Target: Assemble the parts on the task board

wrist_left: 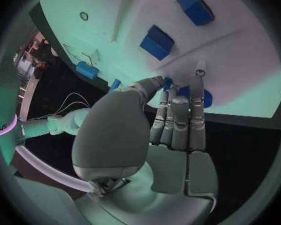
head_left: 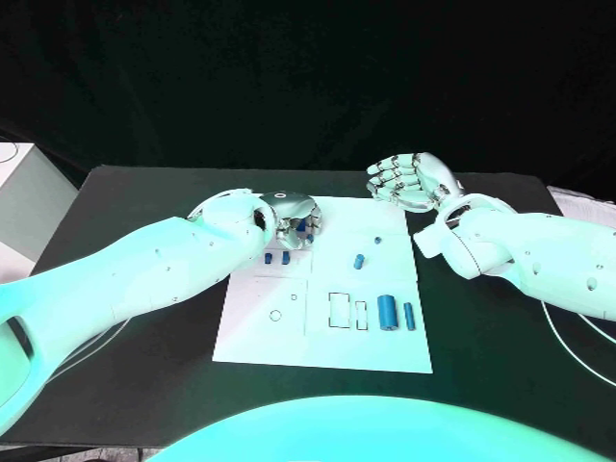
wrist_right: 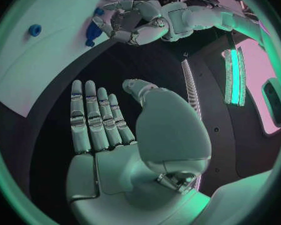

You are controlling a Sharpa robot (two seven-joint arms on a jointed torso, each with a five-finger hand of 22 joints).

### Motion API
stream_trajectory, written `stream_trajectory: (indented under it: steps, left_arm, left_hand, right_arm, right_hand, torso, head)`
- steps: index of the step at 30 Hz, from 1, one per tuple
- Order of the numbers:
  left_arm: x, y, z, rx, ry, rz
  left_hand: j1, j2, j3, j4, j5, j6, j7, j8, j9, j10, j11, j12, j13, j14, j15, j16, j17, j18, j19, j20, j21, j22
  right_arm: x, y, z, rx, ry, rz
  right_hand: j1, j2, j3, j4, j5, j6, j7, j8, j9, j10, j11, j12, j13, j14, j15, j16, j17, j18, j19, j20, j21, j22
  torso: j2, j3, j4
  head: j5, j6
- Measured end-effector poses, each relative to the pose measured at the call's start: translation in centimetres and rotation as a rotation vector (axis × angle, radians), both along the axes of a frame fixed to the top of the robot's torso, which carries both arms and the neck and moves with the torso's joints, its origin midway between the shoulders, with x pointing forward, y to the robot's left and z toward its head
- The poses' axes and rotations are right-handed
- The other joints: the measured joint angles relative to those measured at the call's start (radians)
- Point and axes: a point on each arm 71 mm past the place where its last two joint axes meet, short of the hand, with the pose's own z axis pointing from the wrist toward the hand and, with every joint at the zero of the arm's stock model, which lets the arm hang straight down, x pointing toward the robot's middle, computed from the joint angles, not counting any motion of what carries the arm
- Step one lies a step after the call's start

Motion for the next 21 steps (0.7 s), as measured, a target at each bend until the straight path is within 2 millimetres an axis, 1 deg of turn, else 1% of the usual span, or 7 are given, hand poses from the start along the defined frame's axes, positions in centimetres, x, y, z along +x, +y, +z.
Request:
stream_trajectory:
  steps: [4,5,13,15,17,19,21]
  left_arm:
    - [0.02,0.00,-0.12,0.012,0.008,0.000]
    - [0.02,-0.03,-0.13,0.014,0.009,0.000]
    - [0.02,-0.14,-0.19,0.026,0.017,-0.002]
    - [0.02,-0.14,-0.21,0.028,0.018,-0.002]
    - [-0.01,-0.15,-0.22,0.028,0.019,-0.003]
    - [-0.03,-0.16,-0.23,0.029,0.019,-0.004]
    - [-0.05,-0.18,-0.24,0.028,0.020,-0.005]
  left_hand:
    - [0.000,0.000,0.004,-0.004,0.000,0.004,0.001,0.000,0.000,0.000,0.000,0.000,0.000,0.000,0.000,0.005,0.002,0.001,0.000,0.000,0.000,0.003]
    - [-0.004,0.004,0.004,-0.004,0.000,0.005,0.002,-0.004,0.000,0.000,0.000,0.000,0.000,0.000,0.000,0.007,0.005,0.001,0.000,0.000,0.006,0.003]
    - [-0.004,0.004,0.011,-0.011,0.000,0.019,0.001,-0.004,0.000,0.000,0.000,0.004,0.000,0.007,0.000,0.019,0.014,0.002,0.000,0.000,0.012,0.009]
    - [-0.004,0.013,0.014,-0.014,0.000,0.027,0.005,-0.009,0.000,0.007,0.000,0.007,0.001,0.013,0.005,0.028,0.019,0.003,0.000,0.000,0.018,0.011]
    - [-0.004,0.014,0.018,-0.018,0.000,0.035,0.006,-0.009,0.000,0.014,-0.004,0.009,0.001,0.016,0.002,0.035,0.023,0.003,0.000,0.000,0.023,0.015]
    - [-0.010,0.020,0.021,-0.021,0.000,0.054,0.007,-0.009,0.002,0.026,-0.003,0.012,0.001,0.020,0.005,0.043,0.027,0.003,0.000,0.000,0.027,0.018]
    - [-0.011,0.023,0.022,-0.022,0.000,0.062,0.007,-0.009,0.005,0.032,-0.004,0.013,0.001,0.022,0.004,0.047,0.031,0.003,0.000,0.000,0.029,0.021]
  right_arm:
    - [0.00,0.00,0.00,0.000,0.000,0.000]
    - [0.00,0.01,0.00,0.000,0.000,0.000]
    - [-0.01,0.02,0.01,0.000,0.000,0.001]
    - [-0.01,0.02,0.01,0.000,0.000,0.001]
    - [-0.01,0.02,0.01,0.000,0.000,0.001]
    - [-0.01,0.02,0.01,0.001,0.000,0.001]
    - [0.00,0.01,0.01,0.000,0.000,0.001]
  right_hand:
    - [0.000,0.000,0.000,0.000,0.000,0.000,0.000,0.000,0.000,0.000,0.000,0.000,0.000,0.000,0.000,0.000,0.000,0.000,0.000,0.000,0.000,0.000]
    - [0.000,0.000,0.000,0.000,0.000,0.000,0.000,0.000,0.000,0.000,0.000,0.000,0.000,0.000,0.000,0.000,0.000,0.000,0.000,0.000,0.000,0.000]
    - [0.000,0.000,0.000,0.000,0.004,0.000,0.000,0.000,0.000,0.000,0.000,0.000,0.000,0.000,0.000,0.000,-0.002,0.000,0.000,0.000,0.000,-0.003]
    - [0.000,0.000,0.000,0.000,0.004,0.000,0.000,0.000,0.000,0.000,0.000,0.000,0.000,0.000,0.000,0.000,-0.002,0.000,0.000,0.000,0.000,-0.003]
    - [0.000,0.000,0.000,0.000,0.004,0.000,0.000,0.000,0.000,0.000,0.000,0.000,0.000,0.000,0.000,0.000,-0.002,0.000,0.000,0.000,0.000,-0.003]
    - [0.000,0.000,0.000,0.000,0.004,0.000,0.000,0.000,0.000,0.000,0.000,0.000,0.000,0.000,0.000,0.000,-0.002,0.000,0.000,0.000,0.000,-0.003]
    - [0.000,0.000,0.000,0.000,0.004,0.000,0.000,0.000,0.000,0.000,0.000,0.000,0.000,0.000,0.000,0.000,-0.002,0.000,0.000,0.000,0.000,-0.003]
  torso:
    - [0.000,-0.0002,0.0006]
    - [0.000,-0.0001,0.0006]
    - [0.000,-0.0004,0.0006]
    - [-0.001,-0.0003,0.0007]
    - [-0.001,-0.0002,0.0010]
    - [-0.001,0.0000,0.0010]
    - [-0.001,0.0002,0.0010]
  head:
    - [-0.001,0.000]
    - [-0.002,0.000]
    - [-0.002,0.000]
    - [-0.003,0.000]
    - [-0.003,0.000]
    - [-0.003,0.000]
    - [-0.003,0.000]
